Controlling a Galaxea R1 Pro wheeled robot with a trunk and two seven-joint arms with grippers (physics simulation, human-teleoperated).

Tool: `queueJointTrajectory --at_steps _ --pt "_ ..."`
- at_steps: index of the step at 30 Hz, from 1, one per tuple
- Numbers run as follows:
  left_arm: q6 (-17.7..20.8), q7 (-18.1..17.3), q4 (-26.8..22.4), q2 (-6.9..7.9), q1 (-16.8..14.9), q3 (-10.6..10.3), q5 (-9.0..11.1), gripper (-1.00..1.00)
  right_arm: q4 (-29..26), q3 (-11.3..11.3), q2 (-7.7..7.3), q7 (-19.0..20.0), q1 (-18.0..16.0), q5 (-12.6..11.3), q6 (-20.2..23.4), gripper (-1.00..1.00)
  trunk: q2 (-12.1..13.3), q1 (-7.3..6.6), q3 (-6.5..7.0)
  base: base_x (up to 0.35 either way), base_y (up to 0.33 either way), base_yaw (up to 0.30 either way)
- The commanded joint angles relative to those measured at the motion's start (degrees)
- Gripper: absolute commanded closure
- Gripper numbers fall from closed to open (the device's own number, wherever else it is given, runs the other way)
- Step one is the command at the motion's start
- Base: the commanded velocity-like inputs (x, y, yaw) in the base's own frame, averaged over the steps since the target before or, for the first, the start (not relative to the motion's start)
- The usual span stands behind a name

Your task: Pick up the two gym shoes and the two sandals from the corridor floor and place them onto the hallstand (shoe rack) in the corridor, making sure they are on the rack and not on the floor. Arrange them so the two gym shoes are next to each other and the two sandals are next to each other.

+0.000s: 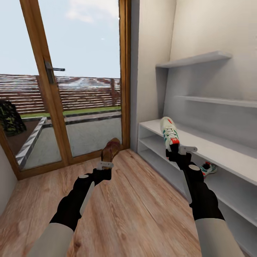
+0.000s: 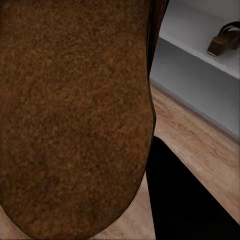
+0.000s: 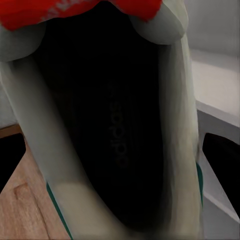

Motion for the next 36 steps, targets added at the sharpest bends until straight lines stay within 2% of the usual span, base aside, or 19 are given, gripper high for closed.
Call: queueJointTrajectory --at_steps 1,14,36 --pt "0.3 -0.3 -0.1 0.0 0.0 0.1 -0.1 1.0 -0.1 -0.1 0.05 0.0 0.0 0.5 0.3 1.0 0.0 0.01 -0.06 0.233 0.21 -0.083" --pt "0.3 -0.3 -0.1 0.0 0.0 0.0 -0.1 1.0 -0.1 -0.1 0.05 0.0 0.0 0.4 0.3 1.0 0.0 0.01 -0.06 0.242 0.22 -0.026" --pt "0.3 -0.3 -0.1 0.0 0.0 0.0 -0.1 1.0 -0.1 -0.1 0.05 0.0 0.0 0.4 0.3 1.0 0.0 0.01 -0.06 0.226 0.24 -0.255"
